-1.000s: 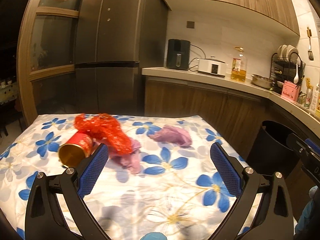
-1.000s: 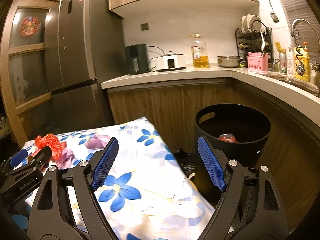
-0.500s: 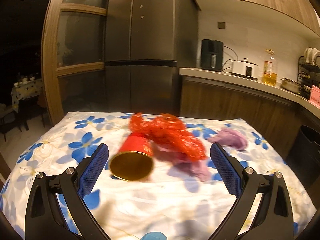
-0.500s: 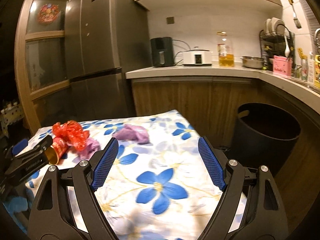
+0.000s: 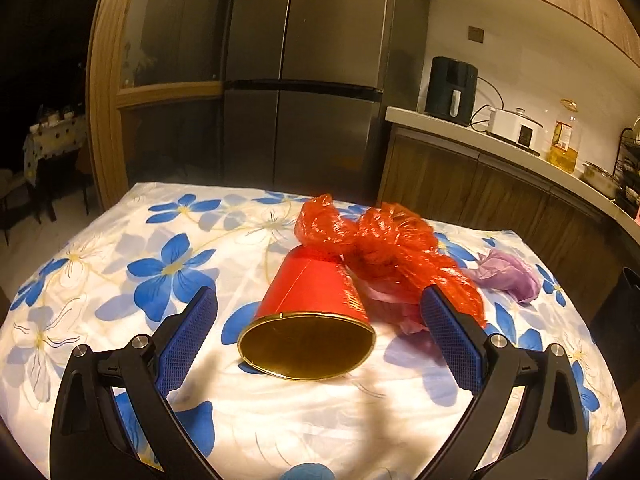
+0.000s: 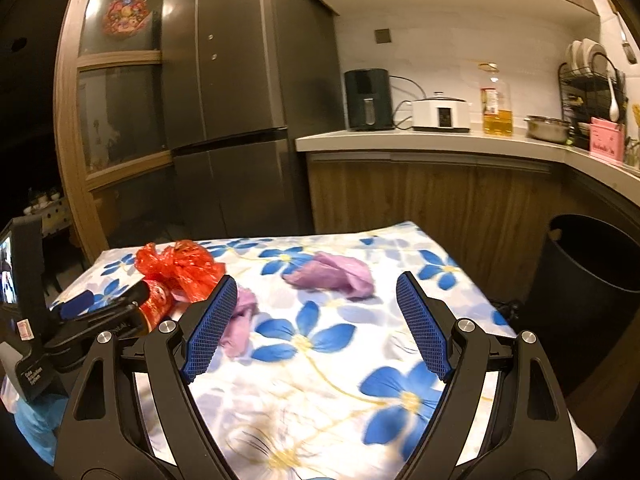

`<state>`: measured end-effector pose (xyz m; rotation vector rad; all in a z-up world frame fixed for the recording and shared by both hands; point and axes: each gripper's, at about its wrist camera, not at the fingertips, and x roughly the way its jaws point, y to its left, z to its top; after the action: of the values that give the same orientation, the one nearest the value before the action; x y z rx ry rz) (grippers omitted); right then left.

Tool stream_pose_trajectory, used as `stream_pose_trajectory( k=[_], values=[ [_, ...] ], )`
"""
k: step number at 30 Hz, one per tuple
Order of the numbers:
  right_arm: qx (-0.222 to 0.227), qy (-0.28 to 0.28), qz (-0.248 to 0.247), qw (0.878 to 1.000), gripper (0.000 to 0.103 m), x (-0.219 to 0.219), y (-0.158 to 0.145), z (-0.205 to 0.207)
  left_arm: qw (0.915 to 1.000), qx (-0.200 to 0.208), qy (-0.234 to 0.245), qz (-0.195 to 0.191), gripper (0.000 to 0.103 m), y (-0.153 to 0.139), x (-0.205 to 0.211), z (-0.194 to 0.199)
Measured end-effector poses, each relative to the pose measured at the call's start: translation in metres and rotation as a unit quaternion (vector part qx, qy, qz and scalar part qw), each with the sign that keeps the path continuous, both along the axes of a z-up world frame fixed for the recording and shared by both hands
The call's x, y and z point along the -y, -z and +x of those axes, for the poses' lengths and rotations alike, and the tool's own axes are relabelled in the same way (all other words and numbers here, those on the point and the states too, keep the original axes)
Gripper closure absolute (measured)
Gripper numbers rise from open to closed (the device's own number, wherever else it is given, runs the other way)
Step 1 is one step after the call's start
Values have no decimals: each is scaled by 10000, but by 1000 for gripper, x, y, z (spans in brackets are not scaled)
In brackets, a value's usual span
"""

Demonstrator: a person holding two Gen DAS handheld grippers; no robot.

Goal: Collect trash
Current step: 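Move both tools back from the bin to the table, then grasp the red can with the left gripper while the right gripper grasps the red wrapper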

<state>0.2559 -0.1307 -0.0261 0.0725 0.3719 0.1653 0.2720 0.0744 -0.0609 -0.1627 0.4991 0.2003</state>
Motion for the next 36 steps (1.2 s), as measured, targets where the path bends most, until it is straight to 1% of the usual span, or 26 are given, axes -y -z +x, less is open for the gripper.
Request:
stream_pose_trajectory(
  k=[4, 7, 13, 14, 15, 17, 19, 24, 27, 29, 33, 36],
  values=[
    [-9, -179, -12, 9998, 22, -18, 4, 11, 9998, -164, -7, -114, 6, 6, -5, 8],
    [-7, -280, -47, 9996, 22, -28, 7, 17, 9993, -248, -22, -272, 6, 9, -12, 13],
    [-76, -361, -80, 9993, 22, -39, 12, 29, 9981, -393, -2, -471, 12, 15, -19, 21],
    [-86, -371, -88, 9992, 22, -40, 13, 31, 9977, -429, 26, -523, 14, 17, -20, 23],
    [-97, -388, -101, 9991, 22, -42, 14, 32, 9975, -446, 34, -551, 21, 18, -21, 23],
    [-110, -410, -124, 9990, 23, -45, 16, 34, 9969, -496, 39, -617, 29, 20, -22, 24],
    [-132, -443, -134, 9988, 23, -47, 17, 37, 9968, -469, 60, -646, 30, 20, -23, 22],
    [-183, -583, -165, 9980, 24, -55, 20, 43, 9974, -384, 100, -597, 39, 16, -22, 13],
    [-282, -742, -153, 9967, 27, -63, 23, 49, 9979, -267, 74, -594, 43, 10, -23, 1],
    [-376, -869, -141, 9954, 28, -71, 27, 54, 9976, -195, 19, -659, 45, 7, -27, -7],
    [-518, -1090, -247, 9924, 33, -91, 34, 65, 9965, -125, -71, -819, 45, 6, -35, -18],
    [-640, -1199, -328, 9902, 43, -101, 39, 72, 9961, -71, -101, -876, 45, 5, -38, -24]
  ],
)
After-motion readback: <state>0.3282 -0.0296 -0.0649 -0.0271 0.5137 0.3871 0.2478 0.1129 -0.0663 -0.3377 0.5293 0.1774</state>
